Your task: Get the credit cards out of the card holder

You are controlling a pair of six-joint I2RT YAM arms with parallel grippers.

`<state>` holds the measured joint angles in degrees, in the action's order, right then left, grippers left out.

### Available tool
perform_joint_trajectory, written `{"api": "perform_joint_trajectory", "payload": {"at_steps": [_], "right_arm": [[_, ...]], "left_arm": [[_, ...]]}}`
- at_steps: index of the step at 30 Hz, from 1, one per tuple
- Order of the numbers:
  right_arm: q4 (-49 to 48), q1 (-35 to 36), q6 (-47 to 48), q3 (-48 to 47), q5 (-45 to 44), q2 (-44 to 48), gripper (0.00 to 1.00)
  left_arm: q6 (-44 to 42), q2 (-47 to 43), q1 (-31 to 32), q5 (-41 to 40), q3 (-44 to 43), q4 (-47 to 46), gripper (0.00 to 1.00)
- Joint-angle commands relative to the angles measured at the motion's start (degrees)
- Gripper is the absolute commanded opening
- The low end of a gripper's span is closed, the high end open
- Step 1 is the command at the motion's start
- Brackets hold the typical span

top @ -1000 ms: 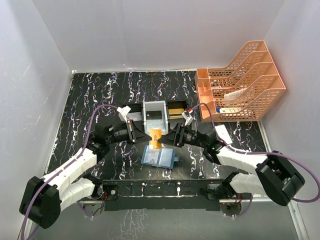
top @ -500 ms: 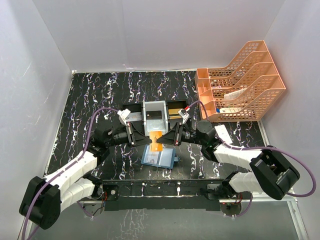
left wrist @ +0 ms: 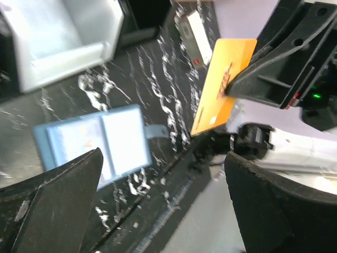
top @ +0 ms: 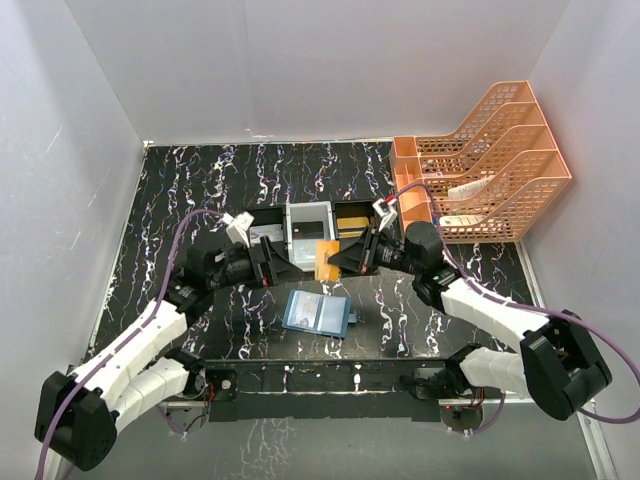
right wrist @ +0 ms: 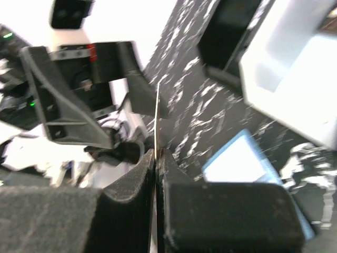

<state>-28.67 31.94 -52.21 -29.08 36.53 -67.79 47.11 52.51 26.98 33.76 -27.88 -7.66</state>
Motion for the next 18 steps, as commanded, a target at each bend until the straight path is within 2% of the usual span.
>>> {"api": "perform_joint_trajectory", "payload": {"at_steps": [1, 6, 10, 14, 18], "right_arm": [[15.07, -3.96, 15.92, -6.42, -8.19, 3.71, 0.0], [24.47, -4.45, 29.93, -12.38, -20.53, 4.06, 0.0], [22.67, -4.44, 38.71, -12.57, -23.65, 4.57, 0.0], [18.93, -4.44, 49.77, -10.48, -24.8, 6.02, 0.0], [17.79, -4.35, 66.2, -9.47, -23.87, 6.12, 0.0]], "left_arm": [[-12.65, -3.66, -0.26, -16.44, -8.28, 19.09, 0.99], [-19.31, -4.8, -0.27, -30.84, -13.11, 29.18, 0.99], [-23.6, -5.4, -0.26, -38.13, -15.19, 33.2, 0.99], [-26.89, -3.48, -0.75, -39.29, -15.17, 33.53, 0.99], [-26.45, 0.49, -5.9, -36.49, -16.42, 34.36, 0.99]]}}
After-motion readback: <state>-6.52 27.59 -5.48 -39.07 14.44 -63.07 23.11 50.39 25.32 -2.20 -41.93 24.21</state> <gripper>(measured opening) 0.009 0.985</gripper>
